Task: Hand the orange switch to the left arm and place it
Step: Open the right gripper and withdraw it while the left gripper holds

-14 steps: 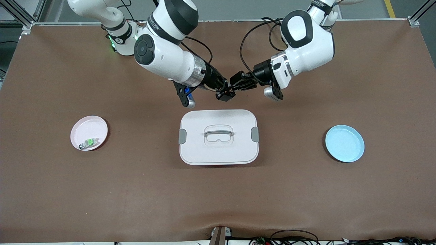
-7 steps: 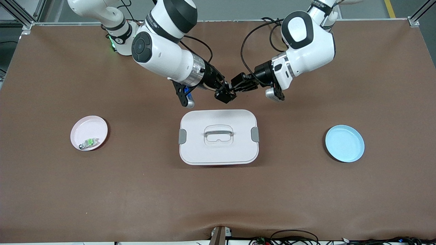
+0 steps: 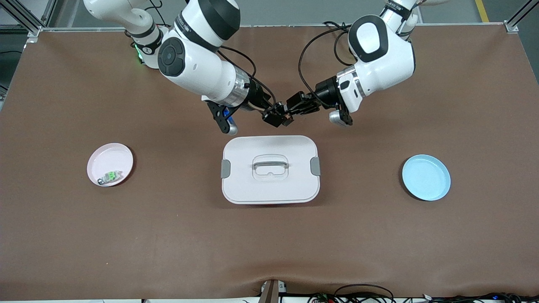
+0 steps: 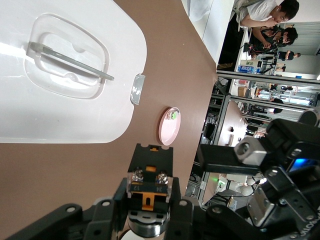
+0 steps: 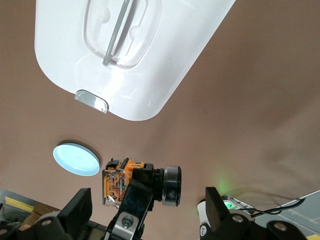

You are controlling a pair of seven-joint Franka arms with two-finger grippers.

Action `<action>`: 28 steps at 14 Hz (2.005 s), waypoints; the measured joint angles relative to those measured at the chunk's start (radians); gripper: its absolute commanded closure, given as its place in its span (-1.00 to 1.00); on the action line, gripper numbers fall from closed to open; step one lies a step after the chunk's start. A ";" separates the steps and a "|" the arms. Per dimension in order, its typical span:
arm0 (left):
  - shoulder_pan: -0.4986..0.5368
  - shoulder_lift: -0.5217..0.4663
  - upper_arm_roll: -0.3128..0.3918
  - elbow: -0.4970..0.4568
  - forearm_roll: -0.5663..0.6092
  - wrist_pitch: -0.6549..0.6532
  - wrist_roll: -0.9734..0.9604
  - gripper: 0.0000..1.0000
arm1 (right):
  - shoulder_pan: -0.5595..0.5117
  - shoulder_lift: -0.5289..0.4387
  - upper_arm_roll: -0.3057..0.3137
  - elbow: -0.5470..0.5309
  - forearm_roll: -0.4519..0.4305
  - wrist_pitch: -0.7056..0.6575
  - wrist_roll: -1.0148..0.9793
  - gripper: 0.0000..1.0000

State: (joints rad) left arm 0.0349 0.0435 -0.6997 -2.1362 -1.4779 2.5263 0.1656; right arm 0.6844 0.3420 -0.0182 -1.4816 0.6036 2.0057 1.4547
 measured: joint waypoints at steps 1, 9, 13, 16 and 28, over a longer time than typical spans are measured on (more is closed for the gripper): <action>0.000 0.001 0.000 0.000 0.000 0.000 0.000 1.00 | -0.008 -0.005 -0.002 0.005 -0.002 -0.020 -0.022 -1.00; 0.002 0.003 0.000 0.001 0.000 0.001 0.000 1.00 | -0.151 -0.095 -0.007 0.008 -0.060 -0.291 -0.289 -1.00; 0.002 0.004 0.000 0.012 0.000 0.001 -0.001 1.00 | -0.236 -0.132 -0.008 0.008 -0.124 -0.410 -0.478 -1.00; 0.001 0.023 0.000 0.011 0.009 0.001 -0.001 1.00 | -0.260 -0.145 -0.008 0.007 -0.241 -0.462 -0.590 -1.00; 0.067 0.036 0.004 0.026 0.395 0.009 -0.006 1.00 | -0.486 -0.304 -0.011 -0.138 -0.498 -0.501 -1.233 -1.00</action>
State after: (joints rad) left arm 0.1023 0.0794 -0.6954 -2.1105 -1.0831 2.5352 0.1598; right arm 0.1985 0.0382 -0.0295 -1.6194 0.1060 1.5050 0.2215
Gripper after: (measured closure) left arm 0.652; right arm 0.000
